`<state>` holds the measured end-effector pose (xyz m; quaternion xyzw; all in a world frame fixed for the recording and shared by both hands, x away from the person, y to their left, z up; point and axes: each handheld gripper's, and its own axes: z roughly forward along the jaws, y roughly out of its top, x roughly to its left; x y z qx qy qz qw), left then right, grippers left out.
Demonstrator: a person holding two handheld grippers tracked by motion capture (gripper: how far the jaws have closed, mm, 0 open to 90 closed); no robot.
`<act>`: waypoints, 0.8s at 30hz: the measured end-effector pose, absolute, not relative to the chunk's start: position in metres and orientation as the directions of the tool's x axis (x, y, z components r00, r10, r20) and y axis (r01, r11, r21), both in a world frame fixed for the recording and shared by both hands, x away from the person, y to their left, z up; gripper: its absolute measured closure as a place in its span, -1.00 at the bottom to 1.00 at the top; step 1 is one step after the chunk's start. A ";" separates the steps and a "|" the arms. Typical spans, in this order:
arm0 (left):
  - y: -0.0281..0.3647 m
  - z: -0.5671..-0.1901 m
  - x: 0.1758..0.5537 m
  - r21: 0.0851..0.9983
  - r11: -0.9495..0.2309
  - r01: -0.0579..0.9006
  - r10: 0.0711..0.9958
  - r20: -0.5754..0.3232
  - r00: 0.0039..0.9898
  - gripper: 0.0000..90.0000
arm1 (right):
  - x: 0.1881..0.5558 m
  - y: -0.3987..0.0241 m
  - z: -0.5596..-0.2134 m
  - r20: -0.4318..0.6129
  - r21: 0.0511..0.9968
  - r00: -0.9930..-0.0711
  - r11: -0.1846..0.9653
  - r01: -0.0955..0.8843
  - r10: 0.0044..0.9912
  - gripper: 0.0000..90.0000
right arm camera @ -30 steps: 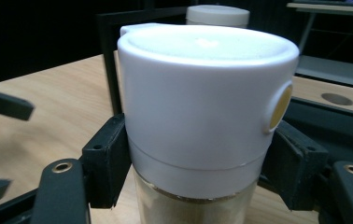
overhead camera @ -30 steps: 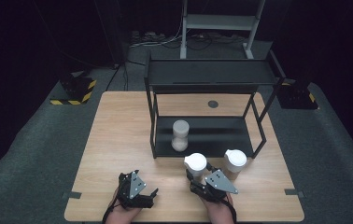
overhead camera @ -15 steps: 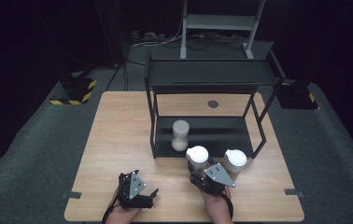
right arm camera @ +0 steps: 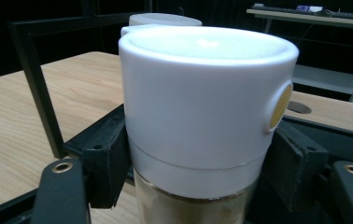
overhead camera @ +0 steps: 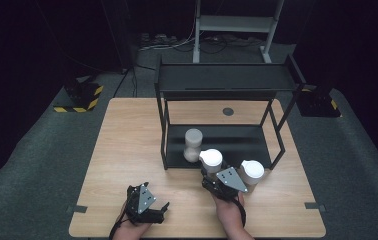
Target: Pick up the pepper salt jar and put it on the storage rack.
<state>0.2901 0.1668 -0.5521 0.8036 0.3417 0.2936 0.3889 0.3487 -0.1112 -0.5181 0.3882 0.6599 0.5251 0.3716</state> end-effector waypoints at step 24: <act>0.167 -0.552 0.289 0.828 -0.461 0.318 0.775 0.201 0.599 -0.97 | 0.381 -0.111 -0.510 -0.066 0.984 -0.349 0.119 0.132 0.935 -0.33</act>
